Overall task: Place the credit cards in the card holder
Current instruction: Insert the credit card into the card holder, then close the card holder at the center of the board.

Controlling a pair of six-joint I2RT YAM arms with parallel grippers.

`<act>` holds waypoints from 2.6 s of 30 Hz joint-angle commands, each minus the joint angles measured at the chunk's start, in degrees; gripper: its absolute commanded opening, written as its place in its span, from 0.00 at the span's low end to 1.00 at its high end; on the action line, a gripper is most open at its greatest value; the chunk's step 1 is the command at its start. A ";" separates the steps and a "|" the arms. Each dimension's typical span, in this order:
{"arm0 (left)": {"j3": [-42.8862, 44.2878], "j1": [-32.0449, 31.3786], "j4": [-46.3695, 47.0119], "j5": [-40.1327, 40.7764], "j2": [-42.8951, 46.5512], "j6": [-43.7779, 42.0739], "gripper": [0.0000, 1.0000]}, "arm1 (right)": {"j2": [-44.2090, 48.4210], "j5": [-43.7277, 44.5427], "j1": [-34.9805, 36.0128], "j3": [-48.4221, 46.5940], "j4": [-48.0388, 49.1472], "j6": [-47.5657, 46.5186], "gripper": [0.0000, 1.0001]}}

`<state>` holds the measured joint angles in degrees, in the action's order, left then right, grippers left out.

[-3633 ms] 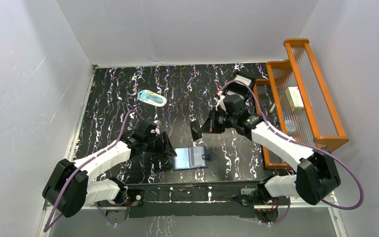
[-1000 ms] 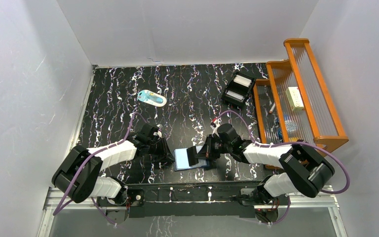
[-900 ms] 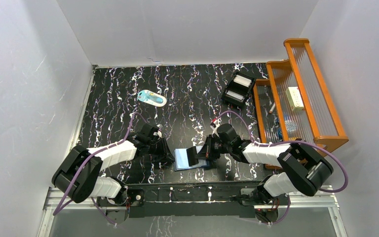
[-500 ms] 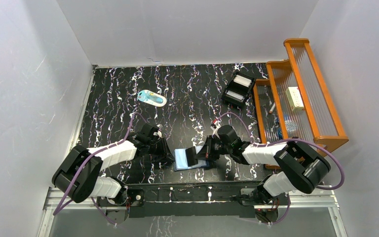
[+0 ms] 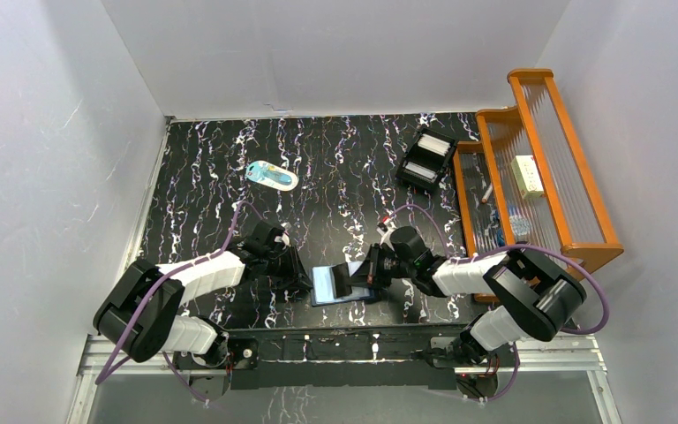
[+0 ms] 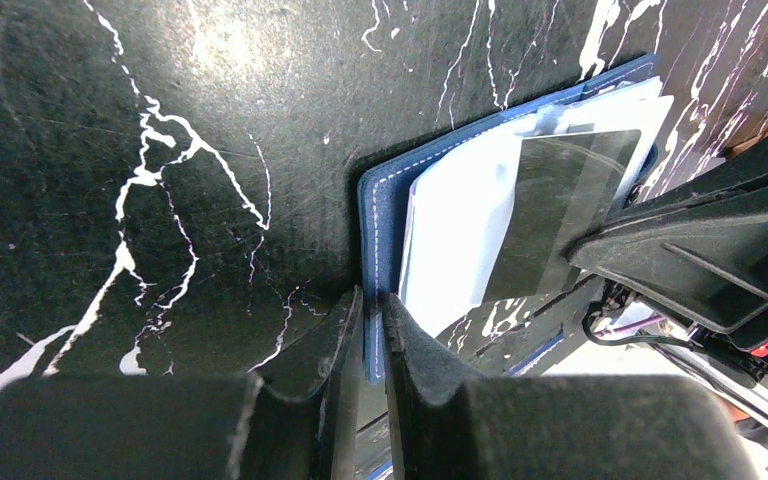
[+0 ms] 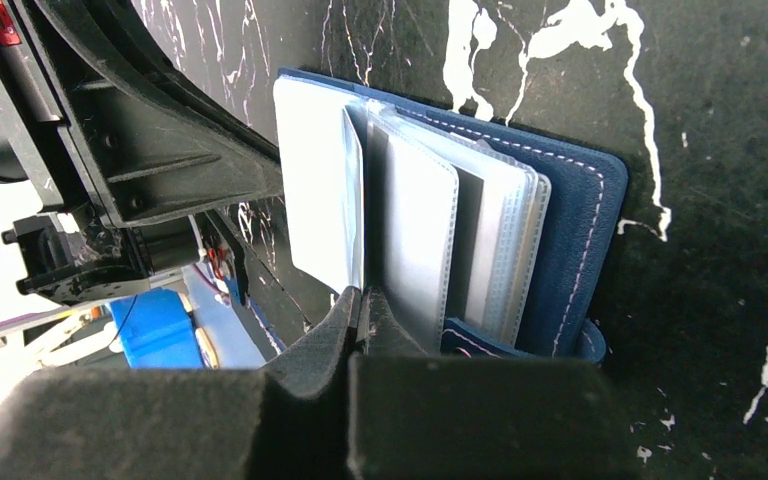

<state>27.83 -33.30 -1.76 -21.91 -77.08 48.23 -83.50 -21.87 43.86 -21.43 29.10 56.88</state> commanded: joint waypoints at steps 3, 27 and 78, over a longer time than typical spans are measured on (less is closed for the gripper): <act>-0.50 -0.02 -1.40 -0.41 -1.04 -0.33 0.13 | -0.58 -1.86 -0.26 0.13 1.92 1.37 0.03; -1.18 -0.08 -0.84 -0.32 -0.27 0.49 0.13 | 0.27 7.75 1.42 -13.64 -25.87 -10.91 0.40; 0.57 -0.07 2.44 -3.99 -4.18 1.49 0.48 | 1.85 22.31 6.13 -36.16 -53.96 -49.24 0.46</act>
<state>28.40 -33.28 2.11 -26.81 -78.87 50.17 -79.44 2.48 50.04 -51.27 -22.50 21.65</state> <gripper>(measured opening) 0.473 0.459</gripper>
